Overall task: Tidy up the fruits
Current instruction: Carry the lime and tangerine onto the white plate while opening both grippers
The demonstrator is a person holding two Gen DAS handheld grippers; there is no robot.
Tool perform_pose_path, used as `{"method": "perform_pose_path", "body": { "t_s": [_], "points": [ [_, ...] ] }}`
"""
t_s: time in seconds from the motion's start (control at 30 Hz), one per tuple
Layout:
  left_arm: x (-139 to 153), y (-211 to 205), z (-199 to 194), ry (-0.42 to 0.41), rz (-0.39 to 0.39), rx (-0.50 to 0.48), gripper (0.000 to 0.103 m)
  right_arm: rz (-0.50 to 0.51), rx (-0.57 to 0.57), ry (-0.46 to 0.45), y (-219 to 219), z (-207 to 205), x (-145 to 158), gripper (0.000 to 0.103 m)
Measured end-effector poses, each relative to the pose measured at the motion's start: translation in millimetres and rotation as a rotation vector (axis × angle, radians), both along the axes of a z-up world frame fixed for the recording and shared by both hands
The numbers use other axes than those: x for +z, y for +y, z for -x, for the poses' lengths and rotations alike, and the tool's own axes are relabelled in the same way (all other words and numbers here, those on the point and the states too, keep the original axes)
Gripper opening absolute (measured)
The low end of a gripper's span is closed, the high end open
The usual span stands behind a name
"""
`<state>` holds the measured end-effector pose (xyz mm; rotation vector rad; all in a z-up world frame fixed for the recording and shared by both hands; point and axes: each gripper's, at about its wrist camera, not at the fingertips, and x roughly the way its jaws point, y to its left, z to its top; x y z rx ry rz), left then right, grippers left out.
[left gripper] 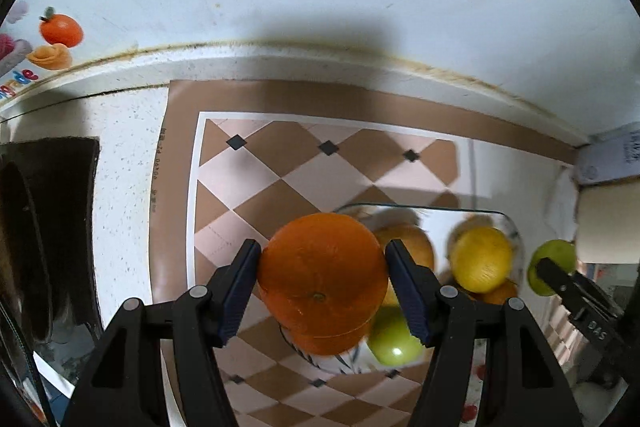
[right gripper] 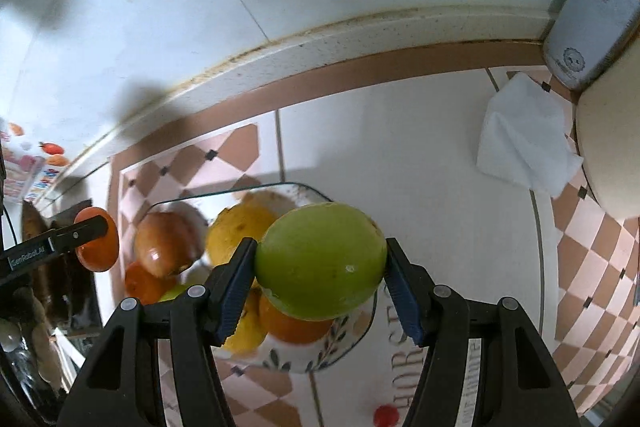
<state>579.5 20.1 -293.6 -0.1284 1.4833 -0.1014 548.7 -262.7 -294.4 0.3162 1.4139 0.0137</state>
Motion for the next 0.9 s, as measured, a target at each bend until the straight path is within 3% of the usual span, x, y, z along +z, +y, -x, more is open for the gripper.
{"method": "perform_pose_path", "body": {
  "t_s": [0.2,0.5,0.63,0.77,0.87,0.9],
  "points": [
    [-22,0,-1,0.038,-0.015,-0.009,0.062,0.025,0.030,0.033,11,-8,-19,0.065],
    [-29,-8,3,0.043,-0.019,-0.005,0.063,0.037,0.018,0.037,15,-9,-27,0.066],
    [-36,0,4,0.087,0.095,0.044,0.063,0.001,0.011,0.051,12,-11,-28,0.066],
    [-35,1,3,0.103,0.084,0.055,0.063,-0.020,-0.010,0.080,5,-10,-32,0.067],
    [-31,-1,0,0.111,0.062,0.054,0.063,-0.052,-0.037,0.093,-1,-8,-35,0.085],
    [-29,-1,0,0.111,0.061,0.053,0.063,-0.062,-0.043,0.089,-3,-7,-34,0.086]
  ]
}}
